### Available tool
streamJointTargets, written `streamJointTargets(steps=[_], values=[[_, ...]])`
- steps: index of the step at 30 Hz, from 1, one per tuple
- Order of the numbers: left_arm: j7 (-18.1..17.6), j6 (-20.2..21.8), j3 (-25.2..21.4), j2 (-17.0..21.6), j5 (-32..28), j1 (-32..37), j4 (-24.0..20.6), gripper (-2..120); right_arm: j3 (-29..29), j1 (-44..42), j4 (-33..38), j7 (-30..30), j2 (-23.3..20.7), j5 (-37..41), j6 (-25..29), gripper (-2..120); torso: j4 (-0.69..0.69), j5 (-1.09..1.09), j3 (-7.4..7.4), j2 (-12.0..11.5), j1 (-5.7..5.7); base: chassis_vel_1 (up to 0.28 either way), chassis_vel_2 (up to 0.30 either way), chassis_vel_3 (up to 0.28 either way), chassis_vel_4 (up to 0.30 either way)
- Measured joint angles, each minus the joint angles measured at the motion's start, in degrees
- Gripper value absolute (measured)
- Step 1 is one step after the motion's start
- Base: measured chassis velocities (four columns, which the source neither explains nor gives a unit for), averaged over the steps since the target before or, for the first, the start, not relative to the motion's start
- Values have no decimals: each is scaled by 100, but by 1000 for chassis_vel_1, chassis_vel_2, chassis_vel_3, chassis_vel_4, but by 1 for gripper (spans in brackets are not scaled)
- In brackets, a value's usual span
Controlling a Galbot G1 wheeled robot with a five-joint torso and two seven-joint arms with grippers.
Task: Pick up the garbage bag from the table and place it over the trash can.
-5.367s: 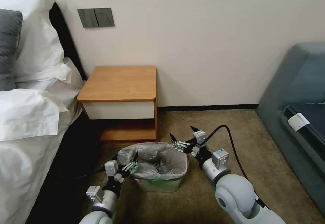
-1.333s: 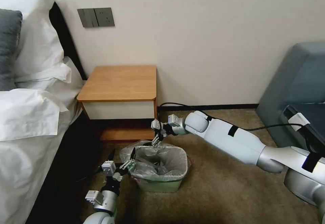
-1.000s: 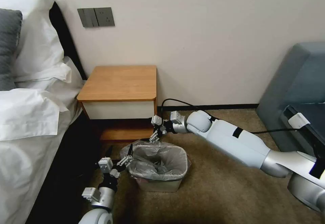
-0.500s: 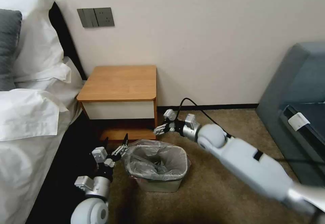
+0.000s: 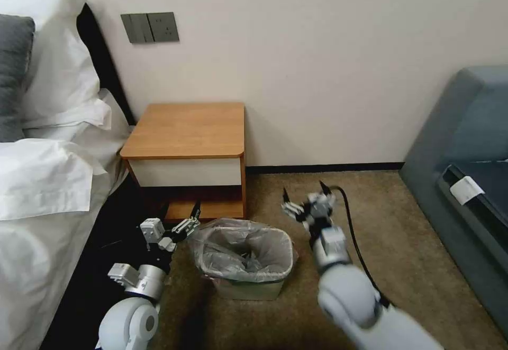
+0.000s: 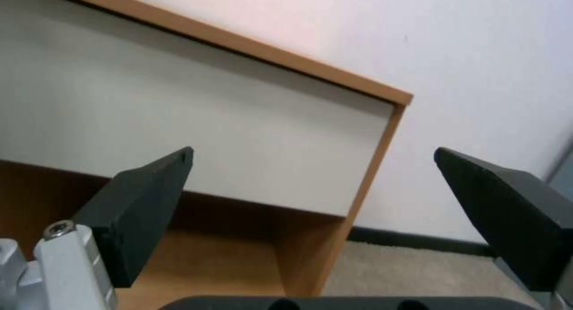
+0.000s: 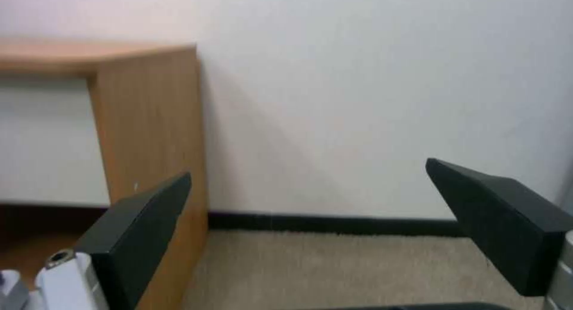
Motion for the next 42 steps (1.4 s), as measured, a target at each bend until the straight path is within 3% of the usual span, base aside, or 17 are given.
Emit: streamJointTargets(steps=[4, 12, 18, 42], values=[[115, -210, -3, -4, 138, 96, 148, 100, 394, -492, -44, -286, 486, -392, 495, 100, 0, 1, 0, 0, 0, 0, 0, 0, 0], [148, -491, 23, -112, 389, 69, 371, 100, 683, -646, -347, -485, 864, -697, 869, 100, 1, 1, 1, 0, 0, 0, 0, 0, 0], [5, -525, 36, -139, 440, 63, 386, 100, 719, -643, -401, -534, 887, -735, 911, 100, 0, 2, 1, 0, 0, 0, 0, 0, 0], [-12, -520, 40, -139, 441, 63, 386, 100, 687, -602, -408, -544, 869, -712, 893, 100, 0, 2, 1, 0, 0, 0, 0, 0, 0]])
